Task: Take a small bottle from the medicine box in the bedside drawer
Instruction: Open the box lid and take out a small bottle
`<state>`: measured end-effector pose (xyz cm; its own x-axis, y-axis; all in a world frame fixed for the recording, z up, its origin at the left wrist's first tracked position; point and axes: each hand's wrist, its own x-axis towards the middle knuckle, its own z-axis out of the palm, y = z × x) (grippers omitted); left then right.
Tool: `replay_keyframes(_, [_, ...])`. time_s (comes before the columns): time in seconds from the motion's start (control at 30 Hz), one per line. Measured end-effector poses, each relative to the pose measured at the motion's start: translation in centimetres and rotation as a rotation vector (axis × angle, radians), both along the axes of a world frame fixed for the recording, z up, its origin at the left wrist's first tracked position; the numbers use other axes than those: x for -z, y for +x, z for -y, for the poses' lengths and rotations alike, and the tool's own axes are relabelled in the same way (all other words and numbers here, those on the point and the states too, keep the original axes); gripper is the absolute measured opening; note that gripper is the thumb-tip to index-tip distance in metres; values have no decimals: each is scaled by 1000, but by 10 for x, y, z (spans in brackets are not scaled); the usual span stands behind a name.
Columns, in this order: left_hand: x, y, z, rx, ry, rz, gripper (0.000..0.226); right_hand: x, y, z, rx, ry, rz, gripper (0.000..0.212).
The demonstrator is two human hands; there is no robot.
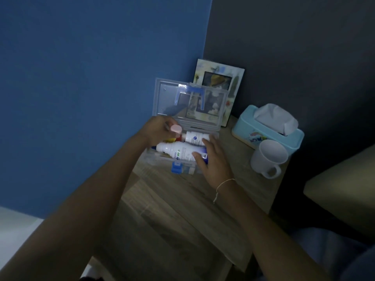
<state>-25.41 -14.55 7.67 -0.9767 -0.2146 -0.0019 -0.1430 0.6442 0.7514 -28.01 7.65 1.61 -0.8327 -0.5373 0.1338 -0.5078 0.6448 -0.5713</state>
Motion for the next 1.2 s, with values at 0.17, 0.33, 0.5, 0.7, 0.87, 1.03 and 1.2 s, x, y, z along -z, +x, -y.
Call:
replay_keyframes(0.17, [-20,42,-16,-43,52,-98,32,-22,5,-7,-33,-54,126,65])
replay_keyframes(0.33, [-33,91,-47,-17,-1,-182,31,-40,54,-33,135,-523,176,22])
replay_keyframes(0.5, [-32,127,-89,16,20,-132,30,-39,87,-50,181,-801,1097,24])
replay_keyframes(0.7, [-19,152,-122,48,72,-94,34,-22,104,-59,112,-833,1454,34])
replay_keyframes(0.87, [-16,159,-130,89,34,-137,31,-10,106,-65,84,-879,1553,46])
replay_keyframes(1.03, [-14,159,-134,120,-12,-100,34,0,106,-66,64,-925,1602,54])
replay_keyframes(1.2, [-12,153,-135,176,-79,-82,35,8,101,-63,80,-1032,1622,43])
